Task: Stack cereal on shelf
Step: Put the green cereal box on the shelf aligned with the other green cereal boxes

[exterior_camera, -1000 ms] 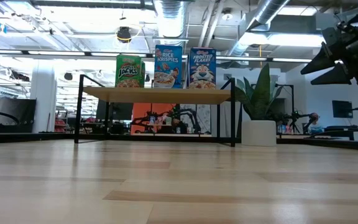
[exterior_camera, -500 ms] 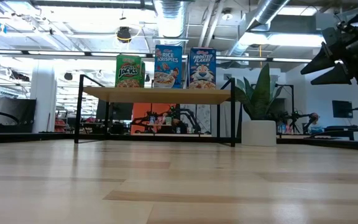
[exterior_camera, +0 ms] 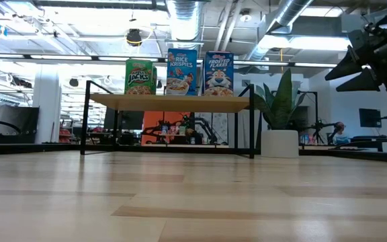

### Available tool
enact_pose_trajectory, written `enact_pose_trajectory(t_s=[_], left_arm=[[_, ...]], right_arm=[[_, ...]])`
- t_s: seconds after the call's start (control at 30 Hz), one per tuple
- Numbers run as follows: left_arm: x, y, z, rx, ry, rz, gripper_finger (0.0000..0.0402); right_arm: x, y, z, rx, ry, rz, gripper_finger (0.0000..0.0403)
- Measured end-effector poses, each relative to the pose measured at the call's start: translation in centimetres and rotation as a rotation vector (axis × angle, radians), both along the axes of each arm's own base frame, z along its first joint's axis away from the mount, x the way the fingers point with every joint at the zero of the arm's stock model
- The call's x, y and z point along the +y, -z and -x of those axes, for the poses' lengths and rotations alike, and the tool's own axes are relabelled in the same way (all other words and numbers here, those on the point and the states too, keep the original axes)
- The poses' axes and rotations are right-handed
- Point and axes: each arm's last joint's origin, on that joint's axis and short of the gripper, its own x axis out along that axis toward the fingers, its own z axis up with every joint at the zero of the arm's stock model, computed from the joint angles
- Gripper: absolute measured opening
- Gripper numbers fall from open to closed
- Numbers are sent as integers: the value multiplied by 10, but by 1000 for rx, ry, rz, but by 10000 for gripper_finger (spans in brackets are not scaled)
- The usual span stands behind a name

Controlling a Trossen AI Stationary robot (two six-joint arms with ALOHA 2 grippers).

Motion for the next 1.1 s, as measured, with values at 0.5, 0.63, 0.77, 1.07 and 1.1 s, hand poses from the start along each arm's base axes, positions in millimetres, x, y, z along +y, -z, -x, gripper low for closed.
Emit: enact_pose_trajectory(t_s=[0.5, 0.63, 0.77, 1.07, 1.1], left_arm=[[6, -7, -12, -37, -62, 41, 143], [19, -21, -25, -61, -76, 75, 142], [42, -40, -40, -113, -82, 84, 142], [111, -79, -59, -207, -115, -15, 142], [119, -84, -61, -217, -116, -30, 142]], right_arm=[[0, 0, 0, 0, 0, 0, 286], [0, 0, 0, 0, 0, 0, 286], [0, 0, 0, 0, 0, 0, 286], [0, 0, 0, 0, 0, 0, 286], [0, 0, 0, 0, 0, 0, 286]])
